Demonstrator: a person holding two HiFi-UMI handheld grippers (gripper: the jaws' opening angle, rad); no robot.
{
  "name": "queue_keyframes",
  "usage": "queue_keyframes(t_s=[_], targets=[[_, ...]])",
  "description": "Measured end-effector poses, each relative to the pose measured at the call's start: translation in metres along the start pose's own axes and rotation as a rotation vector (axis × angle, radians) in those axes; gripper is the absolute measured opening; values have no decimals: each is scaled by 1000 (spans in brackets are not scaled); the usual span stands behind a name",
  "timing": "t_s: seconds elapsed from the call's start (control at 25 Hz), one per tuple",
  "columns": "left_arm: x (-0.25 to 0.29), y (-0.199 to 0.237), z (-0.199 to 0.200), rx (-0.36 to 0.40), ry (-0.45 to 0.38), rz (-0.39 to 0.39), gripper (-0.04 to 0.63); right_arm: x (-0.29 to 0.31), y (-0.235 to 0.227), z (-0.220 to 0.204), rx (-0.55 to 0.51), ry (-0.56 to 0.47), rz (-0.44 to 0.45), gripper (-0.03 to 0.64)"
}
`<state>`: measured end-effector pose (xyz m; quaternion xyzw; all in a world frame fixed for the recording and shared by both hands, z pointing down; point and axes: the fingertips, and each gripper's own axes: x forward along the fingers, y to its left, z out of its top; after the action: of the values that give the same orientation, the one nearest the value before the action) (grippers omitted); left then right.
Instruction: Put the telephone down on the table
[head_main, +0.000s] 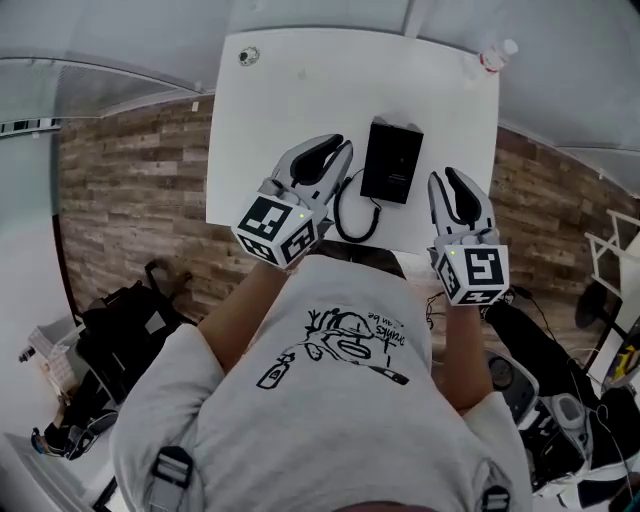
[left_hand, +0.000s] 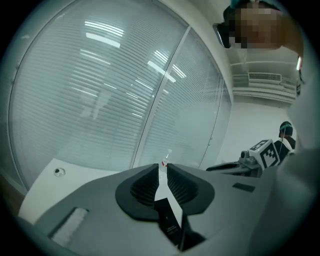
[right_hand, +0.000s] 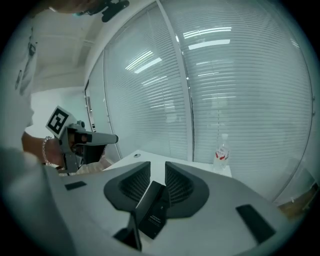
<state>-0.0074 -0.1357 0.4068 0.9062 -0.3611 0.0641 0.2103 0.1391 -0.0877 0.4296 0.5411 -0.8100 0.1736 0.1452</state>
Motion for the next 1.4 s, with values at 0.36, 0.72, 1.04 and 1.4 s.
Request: queue_keyframes(t_s=[0.36,0.72,1.04,1.4], targets=[[-31,-38,56,91,-109,-57,35,-37,13,67,-57,-112,-24,58],[-43,-55,83,96,-149,-88,32,-60,26,108,-88,-181,-44,52],[-52,-64,99,107,-179,-107,32,-71,42,125,-111,-203,-37,52],[-56,-75,108,114,-201,-126,31,-80,51,138,-113,-237,-57,48]])
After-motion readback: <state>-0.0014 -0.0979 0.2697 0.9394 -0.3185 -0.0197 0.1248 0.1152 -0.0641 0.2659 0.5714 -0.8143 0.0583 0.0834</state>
